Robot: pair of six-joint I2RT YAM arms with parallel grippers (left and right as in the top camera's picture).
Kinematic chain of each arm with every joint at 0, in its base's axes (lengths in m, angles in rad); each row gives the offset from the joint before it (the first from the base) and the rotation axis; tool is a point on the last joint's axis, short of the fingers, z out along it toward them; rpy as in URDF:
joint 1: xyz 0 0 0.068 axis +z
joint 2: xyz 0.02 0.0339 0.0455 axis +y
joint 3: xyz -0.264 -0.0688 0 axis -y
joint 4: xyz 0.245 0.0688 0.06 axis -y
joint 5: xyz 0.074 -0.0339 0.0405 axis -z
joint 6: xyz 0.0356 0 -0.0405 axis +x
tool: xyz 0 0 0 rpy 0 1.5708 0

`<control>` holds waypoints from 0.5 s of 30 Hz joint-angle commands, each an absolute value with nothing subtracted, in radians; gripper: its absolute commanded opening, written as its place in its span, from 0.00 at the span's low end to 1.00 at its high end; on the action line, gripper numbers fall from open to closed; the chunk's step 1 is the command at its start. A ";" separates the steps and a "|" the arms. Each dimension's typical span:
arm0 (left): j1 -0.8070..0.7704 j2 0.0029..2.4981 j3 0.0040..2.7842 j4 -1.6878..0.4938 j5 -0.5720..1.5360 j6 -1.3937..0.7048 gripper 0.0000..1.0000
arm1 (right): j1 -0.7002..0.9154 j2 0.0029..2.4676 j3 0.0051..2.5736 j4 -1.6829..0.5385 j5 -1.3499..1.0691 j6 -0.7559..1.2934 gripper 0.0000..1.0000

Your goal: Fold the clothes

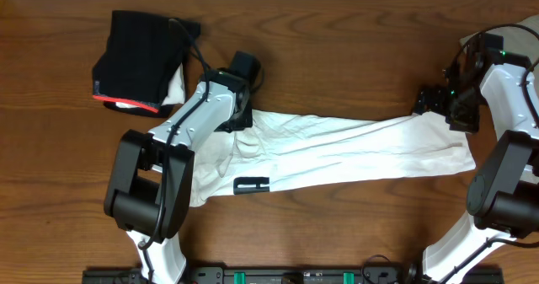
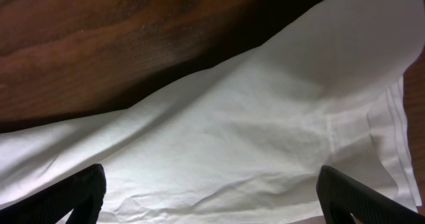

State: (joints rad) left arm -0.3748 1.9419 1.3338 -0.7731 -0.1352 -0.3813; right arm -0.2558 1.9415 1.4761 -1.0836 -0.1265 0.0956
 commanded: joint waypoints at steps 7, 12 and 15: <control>-0.371 1.898 1.330 -0.849 -0.310 -0.380 0.06 | -0.250 1.922 1.469 -1.084 -0.128 0.088 0.99; -0.347 1.887 1.330 -0.915 -0.381 -0.444 0.06 | -0.250 1.922 1.470 -1.084 -0.128 0.088 0.99; -0.316 1.887 1.330 -0.964 -0.390 -0.511 0.06 | -0.250 1.922 1.470 -1.084 -0.128 0.088 0.99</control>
State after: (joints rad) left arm -0.3473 1.9095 1.3338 -0.9398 -0.3271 -0.4305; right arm -0.2558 1.9415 1.4761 -1.0836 -0.1268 0.0956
